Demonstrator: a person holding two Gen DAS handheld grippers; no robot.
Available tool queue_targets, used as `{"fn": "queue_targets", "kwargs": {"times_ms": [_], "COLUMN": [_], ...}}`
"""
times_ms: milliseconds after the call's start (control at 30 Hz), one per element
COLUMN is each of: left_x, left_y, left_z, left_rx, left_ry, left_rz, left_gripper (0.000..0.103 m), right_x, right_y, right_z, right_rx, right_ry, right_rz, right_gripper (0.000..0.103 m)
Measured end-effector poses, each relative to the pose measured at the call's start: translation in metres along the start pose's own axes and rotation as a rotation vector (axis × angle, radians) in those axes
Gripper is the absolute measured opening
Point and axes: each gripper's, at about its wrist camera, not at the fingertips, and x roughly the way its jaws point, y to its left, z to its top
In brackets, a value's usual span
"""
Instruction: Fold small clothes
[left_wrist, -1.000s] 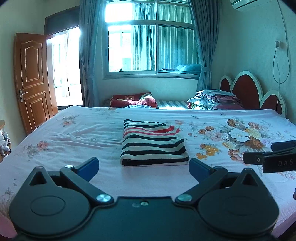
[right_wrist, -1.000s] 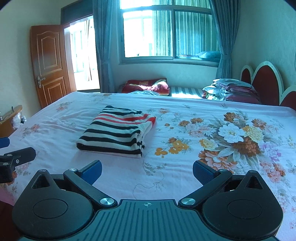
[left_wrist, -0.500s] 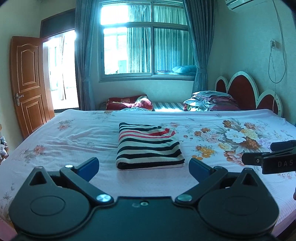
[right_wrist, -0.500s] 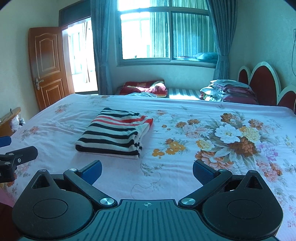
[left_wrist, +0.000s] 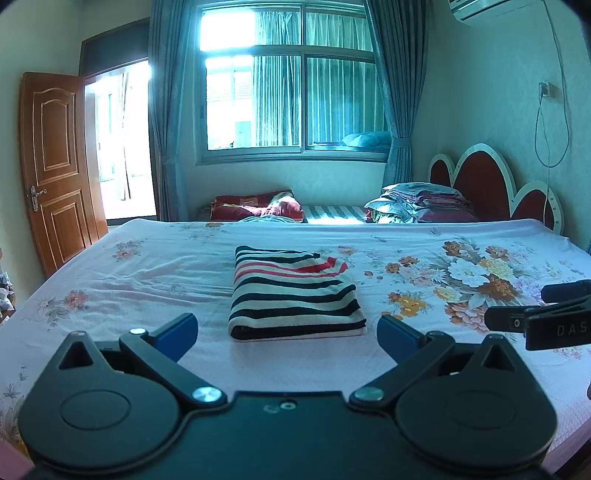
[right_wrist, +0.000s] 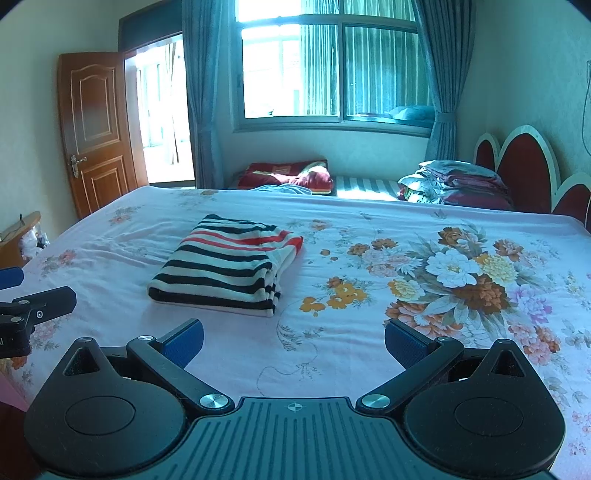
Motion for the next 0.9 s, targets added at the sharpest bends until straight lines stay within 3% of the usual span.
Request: {"fn": "queue_targets", "kwargs": {"times_ms": [900], "left_x": [0.0070], "left_y": [-0.0017], "left_z": [0.0066], "left_rx": [0.005], "left_ry": [0.009], "left_rz": [-0.002], "left_gripper": [0.103], "right_x": [0.0015], "right_y": [-0.0081], "right_z": [0.0051], "right_rx": [-0.008], "right_ry": [-0.002], "right_rz": [-0.001], "right_gripper": [0.103]}}
